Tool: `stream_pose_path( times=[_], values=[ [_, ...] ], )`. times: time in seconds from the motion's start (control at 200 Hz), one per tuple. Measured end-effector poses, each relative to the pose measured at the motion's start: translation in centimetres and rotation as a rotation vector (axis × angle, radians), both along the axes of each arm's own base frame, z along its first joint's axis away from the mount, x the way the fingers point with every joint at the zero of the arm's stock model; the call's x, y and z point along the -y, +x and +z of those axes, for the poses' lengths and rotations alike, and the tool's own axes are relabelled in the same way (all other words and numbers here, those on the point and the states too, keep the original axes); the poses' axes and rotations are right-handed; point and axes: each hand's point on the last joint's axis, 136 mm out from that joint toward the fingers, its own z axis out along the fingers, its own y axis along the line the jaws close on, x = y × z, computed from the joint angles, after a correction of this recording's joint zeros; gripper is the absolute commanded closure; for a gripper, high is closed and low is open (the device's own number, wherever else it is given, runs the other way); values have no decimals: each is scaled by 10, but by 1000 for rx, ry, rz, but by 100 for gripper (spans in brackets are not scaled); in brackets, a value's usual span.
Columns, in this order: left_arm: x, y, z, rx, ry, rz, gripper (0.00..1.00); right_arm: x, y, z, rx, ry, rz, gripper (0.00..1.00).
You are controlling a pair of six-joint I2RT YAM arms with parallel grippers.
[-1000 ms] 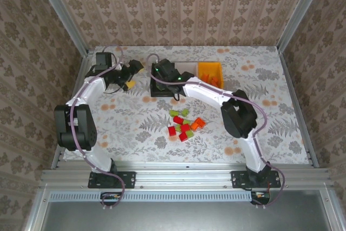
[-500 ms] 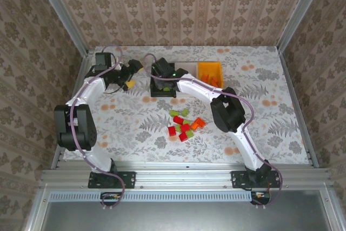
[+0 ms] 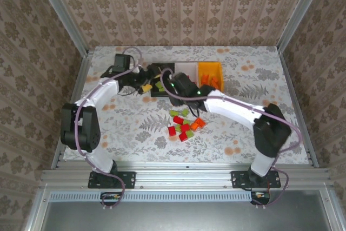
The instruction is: Sort the legos into containers by color
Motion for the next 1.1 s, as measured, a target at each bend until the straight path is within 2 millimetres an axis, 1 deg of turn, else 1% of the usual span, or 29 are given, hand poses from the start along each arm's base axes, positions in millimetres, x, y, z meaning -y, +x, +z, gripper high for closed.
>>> stream_pose_path(
  times=[0.04,0.11,0.185,0.255,0.35,0.475,0.575,0.69,0.82,0.945,1.1],
  values=[
    [13,-8,0,-3,-2,-34,3,6,-16,-10,-23,-19,14,48],
    [25,-16,-1,-7,-7,-68,3,12,-40,-32,-81,-56,42,44],
    [27,-17,-2,-10,-8,-73,3,16,-59,-55,-140,-89,66,42],
    [23,-14,-3,-13,-6,-63,3,17,-66,-69,-180,-105,78,42],
    [16,-10,-5,-16,-5,-45,3,12,-66,-83,-213,-116,89,43],
    [10,-5,-5,-16,-4,-27,2,1,-58,-104,-241,-145,98,46],
    [8,-4,-5,-16,-5,-21,2,-4,-53,-114,-247,-163,109,50],
    [7,-4,-5,-16,-5,-19,3,-10,-47,-118,-242,-167,113,54],
    [7,-4,-5,-16,-5,-20,2,-16,-41,-118,-232,-164,123,59],
    [7,-4,-5,-16,-5,-19,2,-21,-36,-121,-224,-174,134,66],
    [5,-3,-5,-16,-7,-17,2,-22,-32,-123,-212,-194,146,68]
  ],
)
